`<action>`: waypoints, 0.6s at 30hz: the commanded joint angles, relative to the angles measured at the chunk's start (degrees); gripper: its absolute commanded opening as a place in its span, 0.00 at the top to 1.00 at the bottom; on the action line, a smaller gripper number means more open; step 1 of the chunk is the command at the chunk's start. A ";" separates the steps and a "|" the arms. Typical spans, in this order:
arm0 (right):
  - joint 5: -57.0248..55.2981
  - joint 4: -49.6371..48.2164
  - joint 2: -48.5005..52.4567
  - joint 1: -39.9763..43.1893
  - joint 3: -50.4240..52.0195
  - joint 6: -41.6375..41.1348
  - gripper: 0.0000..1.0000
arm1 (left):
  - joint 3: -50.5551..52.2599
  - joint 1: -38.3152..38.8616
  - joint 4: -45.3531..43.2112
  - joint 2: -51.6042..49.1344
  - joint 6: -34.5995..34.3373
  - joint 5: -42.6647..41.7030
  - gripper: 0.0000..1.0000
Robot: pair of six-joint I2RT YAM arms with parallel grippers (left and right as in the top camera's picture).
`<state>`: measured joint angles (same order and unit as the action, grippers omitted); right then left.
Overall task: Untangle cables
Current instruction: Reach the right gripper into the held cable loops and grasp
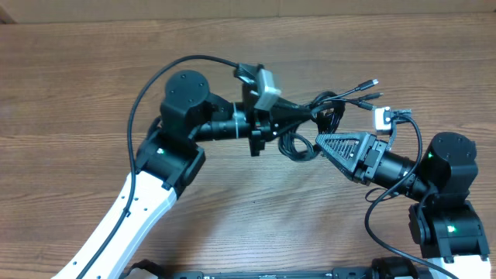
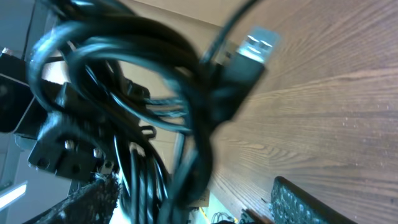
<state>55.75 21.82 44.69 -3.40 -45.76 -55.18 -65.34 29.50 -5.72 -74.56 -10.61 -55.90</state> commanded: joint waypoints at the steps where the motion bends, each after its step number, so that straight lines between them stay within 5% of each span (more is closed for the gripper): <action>1: 1.57 -0.96 -0.13 0.13 -1.46 0.11 0.40 | -0.83 2.16 -0.74 1.31 -1.27 1.46 0.96; 7: 1.57 -0.96 -0.13 0.13 -1.46 0.09 0.94 | -0.83 2.75 -0.98 1.31 -1.88 2.12 0.96; 17: 1.55 -0.92 -0.13 0.15 -1.46 2.51 0.96 | -0.83 2.29 0.26 1.31 -3.85 4.26 0.96; 18: 1.42 -0.92 -0.13 0.15 -1.46 2.99 0.96 | -0.83 1.99 0.37 1.31 -4.70 4.22 0.83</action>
<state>56.12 21.67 44.86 -3.36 -45.74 -54.96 -65.34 31.90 -5.65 -74.30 -12.34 -53.49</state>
